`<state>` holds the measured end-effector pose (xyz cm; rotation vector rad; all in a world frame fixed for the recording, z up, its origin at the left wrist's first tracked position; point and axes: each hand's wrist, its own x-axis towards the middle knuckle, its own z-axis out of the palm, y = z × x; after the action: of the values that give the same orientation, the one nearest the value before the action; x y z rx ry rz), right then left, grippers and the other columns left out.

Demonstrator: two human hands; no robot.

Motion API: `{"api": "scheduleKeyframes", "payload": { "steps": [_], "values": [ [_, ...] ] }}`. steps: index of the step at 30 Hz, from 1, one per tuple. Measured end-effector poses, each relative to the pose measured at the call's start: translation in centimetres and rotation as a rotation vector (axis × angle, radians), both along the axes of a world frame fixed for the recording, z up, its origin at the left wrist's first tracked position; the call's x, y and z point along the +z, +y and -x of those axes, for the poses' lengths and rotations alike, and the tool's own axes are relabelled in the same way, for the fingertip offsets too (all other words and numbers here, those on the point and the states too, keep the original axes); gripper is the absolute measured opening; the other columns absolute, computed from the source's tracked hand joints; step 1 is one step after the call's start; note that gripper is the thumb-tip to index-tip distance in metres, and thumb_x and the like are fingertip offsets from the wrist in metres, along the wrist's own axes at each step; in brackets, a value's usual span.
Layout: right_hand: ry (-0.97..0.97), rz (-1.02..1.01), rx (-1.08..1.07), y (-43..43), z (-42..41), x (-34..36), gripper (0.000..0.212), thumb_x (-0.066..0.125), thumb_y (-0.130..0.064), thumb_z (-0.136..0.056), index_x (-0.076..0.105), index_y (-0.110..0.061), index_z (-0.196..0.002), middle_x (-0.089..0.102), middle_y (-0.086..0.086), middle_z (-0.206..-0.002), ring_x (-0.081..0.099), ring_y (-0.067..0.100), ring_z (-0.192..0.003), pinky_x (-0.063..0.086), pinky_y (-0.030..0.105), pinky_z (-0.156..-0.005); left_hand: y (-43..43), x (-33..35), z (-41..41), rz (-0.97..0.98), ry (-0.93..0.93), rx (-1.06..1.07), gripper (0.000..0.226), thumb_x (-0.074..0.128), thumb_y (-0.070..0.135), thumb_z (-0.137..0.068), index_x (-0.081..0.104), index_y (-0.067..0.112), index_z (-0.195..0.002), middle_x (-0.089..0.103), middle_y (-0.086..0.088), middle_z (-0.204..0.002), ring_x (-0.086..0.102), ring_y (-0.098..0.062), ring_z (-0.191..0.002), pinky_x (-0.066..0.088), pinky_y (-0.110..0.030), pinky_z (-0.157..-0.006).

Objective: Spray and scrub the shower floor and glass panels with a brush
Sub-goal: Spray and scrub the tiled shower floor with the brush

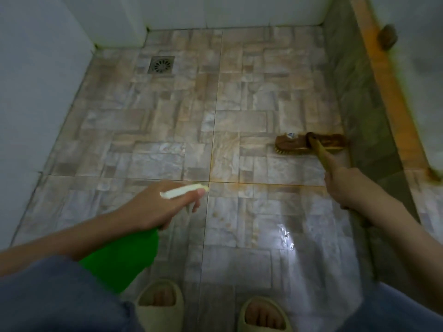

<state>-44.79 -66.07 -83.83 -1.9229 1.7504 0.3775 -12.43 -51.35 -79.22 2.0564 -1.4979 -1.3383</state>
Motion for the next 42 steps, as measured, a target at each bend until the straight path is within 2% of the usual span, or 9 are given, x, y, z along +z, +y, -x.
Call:
{"api": "scheduleKeyframes", "payload": {
  "steps": [8,13,16,18,20,26,30,35,42],
  "values": [
    [0.01,0.199,0.016,1.7,-0.1,-2.8,0.07,0.034,-0.016,-0.101,-0.01,-0.035,-0.152,0.057,0.013,-0.057,0.056,0.031,-0.046,0.051,0.042,-0.044,3.2,-6.0,0.8,0.106,0.041,0.111,0.053,0.053,0.057,-0.089,0.066,0.013,-0.063,0.059,0.004,-0.049,0.05,-0.004,-0.041,0.041,-0.018,-0.047],
    [0.041,0.24,-0.009,2.4,0.0,-4.3,0.068,0.038,-0.016,-0.101,-0.002,-0.025,-0.155,0.045,0.006,-0.052,0.044,0.024,-0.043,0.025,0.028,-0.039,3.0,-7.4,0.6,0.156,0.027,0.185,0.065,0.055,0.06,-0.088,0.062,-0.001,-0.066,0.061,-0.019,-0.059,0.051,-0.016,-0.043,0.043,-0.034,-0.047],
    [0.0,0.236,0.007,3.0,-0.2,-4.4,0.063,0.036,-0.018,-0.102,0.002,-0.023,-0.155,0.05,0.01,-0.058,0.046,0.024,-0.046,0.032,0.031,-0.04,2.6,-7.1,0.4,0.216,0.047,0.223,0.053,0.059,0.05,-0.094,0.066,0.004,-0.068,0.065,-0.016,-0.06,0.053,-0.017,-0.041,0.045,-0.034,-0.042],
    [-0.034,0.201,0.004,3.6,-0.3,-4.2,0.06,0.033,-0.021,-0.103,0.002,-0.027,-0.154,0.062,0.022,-0.078,0.051,0.027,-0.052,0.042,0.036,-0.046,2.7,-7.1,0.1,0.216,0.04,0.218,0.054,0.058,0.052,-0.093,0.067,0.005,-0.07,0.067,-0.017,-0.063,0.058,-0.025,-0.046,0.047,-0.034,-0.046],
    [-0.068,0.211,0.013,4.4,-0.6,-4.0,0.06,0.034,-0.023,-0.103,0.002,-0.031,-0.153,0.063,0.028,-0.094,0.052,0.028,-0.056,0.038,0.034,-0.048,2.9,-7.1,-0.5,0.197,0.017,0.236,0.06,0.056,0.057,-0.09,0.066,0.003,-0.067,0.067,-0.017,-0.061,0.058,-0.026,-0.047,0.047,-0.036,-0.05],
    [-0.087,0.271,0.089,5.7,-1.7,-3.5,0.062,0.037,-0.018,-0.102,0.003,-0.027,-0.154,0.061,0.021,-0.074,0.056,0.036,-0.064,0.036,0.036,-0.057,3.1,-6.1,-1.6,0.199,0.019,0.267,0.041,0.056,0.048,-0.094,0.067,0.02,-0.066,0.058,0.013,-0.044,0.054,-0.003,-0.038,0.04,-0.015,-0.042],
    [-0.067,0.229,0.027,5.3,-1.3,-4.0,0.058,0.035,-0.023,-0.103,0.009,-0.023,-0.154,0.057,0.013,-0.071,0.052,0.03,-0.06,0.041,0.037,-0.054,3.3,-6.5,-2.0,0.185,-0.002,0.295,0.054,0.056,0.055,-0.092,0.063,0.014,-0.057,0.065,-0.001,-0.051,0.054,-0.007,-0.039,0.048,-0.027,-0.049],
    [-0.09,0.217,0.007,5.3,-1.3,-4.2,0.057,0.034,-0.023,-0.103,0.01,-0.021,-0.154,0.058,0.014,-0.071,0.053,0.029,-0.06,0.038,0.036,-0.054,3.4,-6.1,-2.0,0.164,-0.001,0.267,0.039,0.056,0.048,-0.095,0.067,0.024,-0.067,0.059,0.015,-0.044,0.057,-0.002,-0.04,0.042,-0.017,-0.045],
    [-0.135,0.228,-0.03,5.8,-1.9,-3.9,0.057,0.036,-0.019,-0.102,0.012,-0.024,-0.154,0.053,0.008,-0.068,0.049,0.021,-0.058,0.035,0.033,-0.054,2.6,-5.7,-1.0,0.178,0.025,0.252,0.051,0.056,0.054,-0.091,0.068,0.012,-0.065,0.064,0.0,-0.051,0.051,-0.005,-0.036,0.045,-0.022,-0.044]
  ]
}}
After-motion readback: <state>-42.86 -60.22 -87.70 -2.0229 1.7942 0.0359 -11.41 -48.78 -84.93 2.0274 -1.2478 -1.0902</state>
